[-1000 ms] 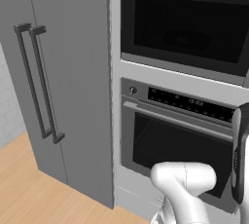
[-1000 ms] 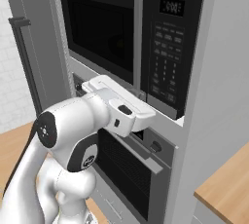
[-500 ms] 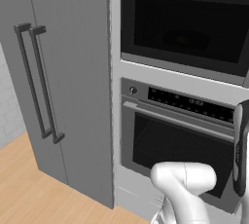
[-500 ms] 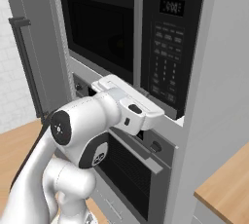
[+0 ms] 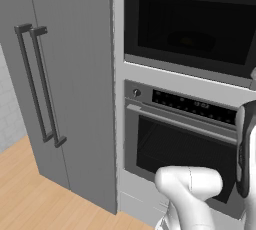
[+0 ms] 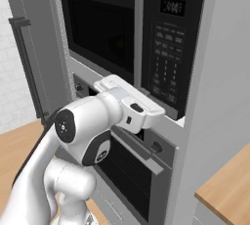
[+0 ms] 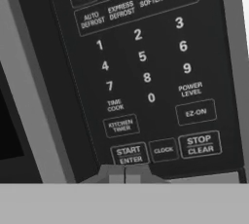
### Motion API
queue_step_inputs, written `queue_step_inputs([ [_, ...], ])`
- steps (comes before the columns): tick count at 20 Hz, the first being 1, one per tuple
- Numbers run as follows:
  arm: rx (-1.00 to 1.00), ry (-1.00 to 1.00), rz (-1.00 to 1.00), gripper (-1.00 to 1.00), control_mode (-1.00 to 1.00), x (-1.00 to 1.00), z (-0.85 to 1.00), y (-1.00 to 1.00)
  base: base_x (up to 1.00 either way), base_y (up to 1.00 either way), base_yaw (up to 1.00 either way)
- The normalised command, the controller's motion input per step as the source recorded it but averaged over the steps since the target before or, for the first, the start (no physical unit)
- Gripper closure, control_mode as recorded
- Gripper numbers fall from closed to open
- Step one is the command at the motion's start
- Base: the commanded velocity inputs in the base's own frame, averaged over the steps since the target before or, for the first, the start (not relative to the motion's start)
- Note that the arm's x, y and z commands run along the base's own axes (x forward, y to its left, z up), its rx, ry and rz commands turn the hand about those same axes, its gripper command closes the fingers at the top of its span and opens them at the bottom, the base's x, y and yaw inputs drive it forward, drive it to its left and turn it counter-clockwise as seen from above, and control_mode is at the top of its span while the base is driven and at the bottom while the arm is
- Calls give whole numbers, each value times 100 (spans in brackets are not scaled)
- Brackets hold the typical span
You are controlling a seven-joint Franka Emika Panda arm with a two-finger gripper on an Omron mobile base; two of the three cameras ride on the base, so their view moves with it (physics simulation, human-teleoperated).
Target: Pick the lemon from the sink and place it in the bowl. Then pick the bowl and place it in the microwave. Then close the microwave door and press the start button.
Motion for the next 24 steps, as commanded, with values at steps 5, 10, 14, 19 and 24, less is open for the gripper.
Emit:
queue_step_inputs([
  [5, 0, 0, 0, 100, -100, 27, -5, 0, 0, 0, 0],
  [10, 0, 0, 0, 100, -100, 15, -10, -3, 0, 0, 0],
  [14, 0, -2, 0, 100, -100, 4, -3, -18, 0, 0, 0],
  [19, 0, -3, 0, 100, -100, 12, 0, -15, 0, 0, 0],
  [24, 0, 0, 0, 100, -100, 62, -26, 0, 0, 0, 0],
])
